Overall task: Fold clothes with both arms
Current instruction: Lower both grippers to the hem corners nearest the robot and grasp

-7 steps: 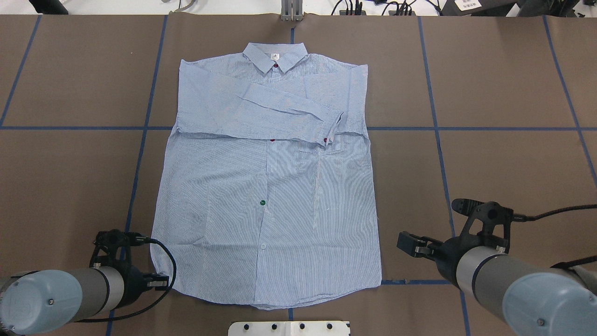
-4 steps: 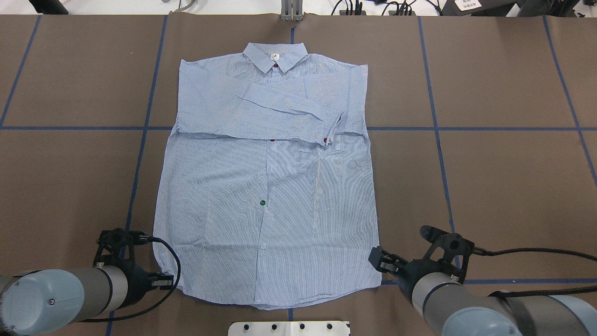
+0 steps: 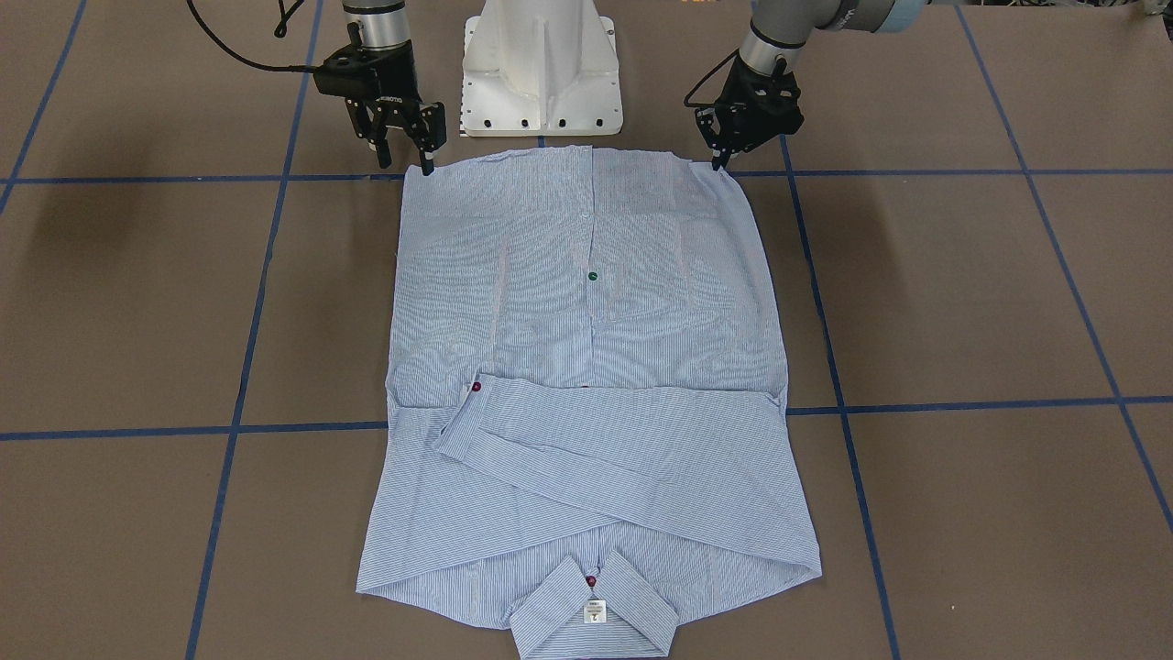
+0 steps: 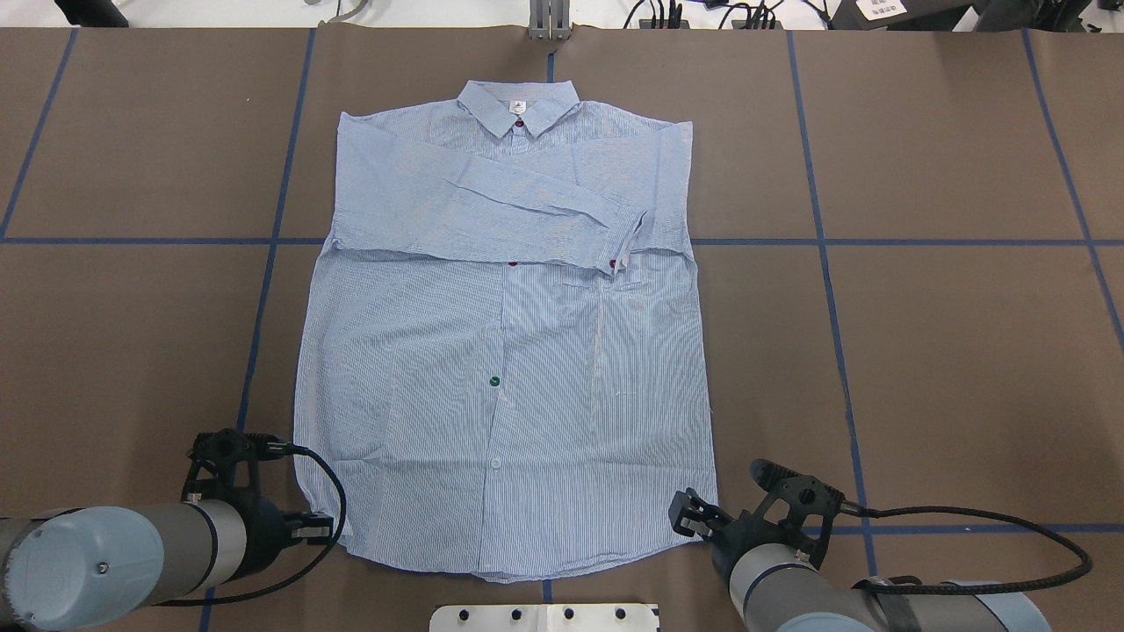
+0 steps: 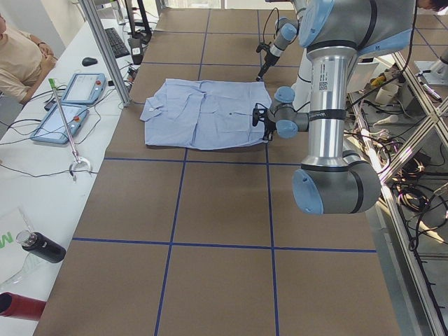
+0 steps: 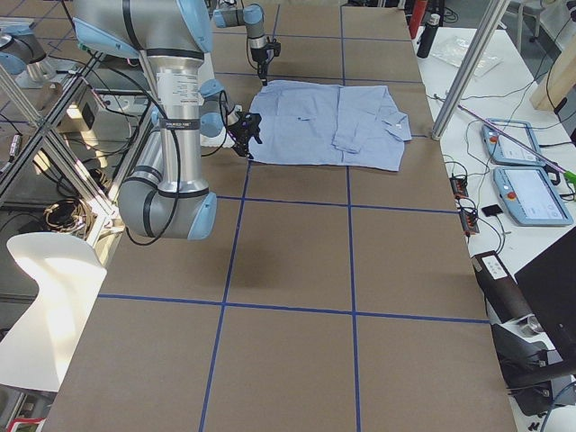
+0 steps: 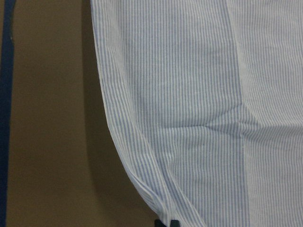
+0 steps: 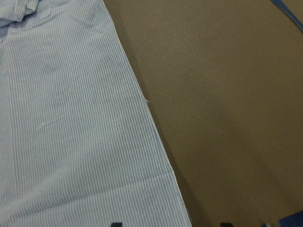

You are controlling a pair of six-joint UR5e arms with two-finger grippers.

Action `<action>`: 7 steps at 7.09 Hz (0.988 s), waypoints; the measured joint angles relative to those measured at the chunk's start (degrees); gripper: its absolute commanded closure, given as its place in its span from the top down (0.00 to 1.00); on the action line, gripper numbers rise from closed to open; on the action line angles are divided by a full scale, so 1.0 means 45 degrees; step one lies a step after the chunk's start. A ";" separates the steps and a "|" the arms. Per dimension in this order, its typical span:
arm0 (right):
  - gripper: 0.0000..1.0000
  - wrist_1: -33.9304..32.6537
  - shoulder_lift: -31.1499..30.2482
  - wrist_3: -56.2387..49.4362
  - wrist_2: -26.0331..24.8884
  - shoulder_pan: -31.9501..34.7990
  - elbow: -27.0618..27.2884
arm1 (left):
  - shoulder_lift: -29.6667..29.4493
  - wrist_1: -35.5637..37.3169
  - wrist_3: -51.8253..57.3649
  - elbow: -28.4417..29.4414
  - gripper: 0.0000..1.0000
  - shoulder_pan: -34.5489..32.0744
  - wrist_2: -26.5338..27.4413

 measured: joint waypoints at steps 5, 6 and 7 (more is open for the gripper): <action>0.50 -0.1041 0.0604 0.0030 -0.0129 -0.0209 -0.0512 | -0.0035 0.0000 -0.0002 0.0015 0.00 -0.0016 -0.0006; 0.49 -0.1267 0.0766 0.0047 -0.0145 -0.0236 -0.0569 | -0.0035 0.0000 -0.0001 0.0014 0.00 -0.0017 -0.0006; 0.49 -0.1355 0.0819 0.0055 -0.0153 -0.0246 -0.0642 | -0.0035 0.0000 -0.0001 0.0013 0.00 -0.0015 -0.0009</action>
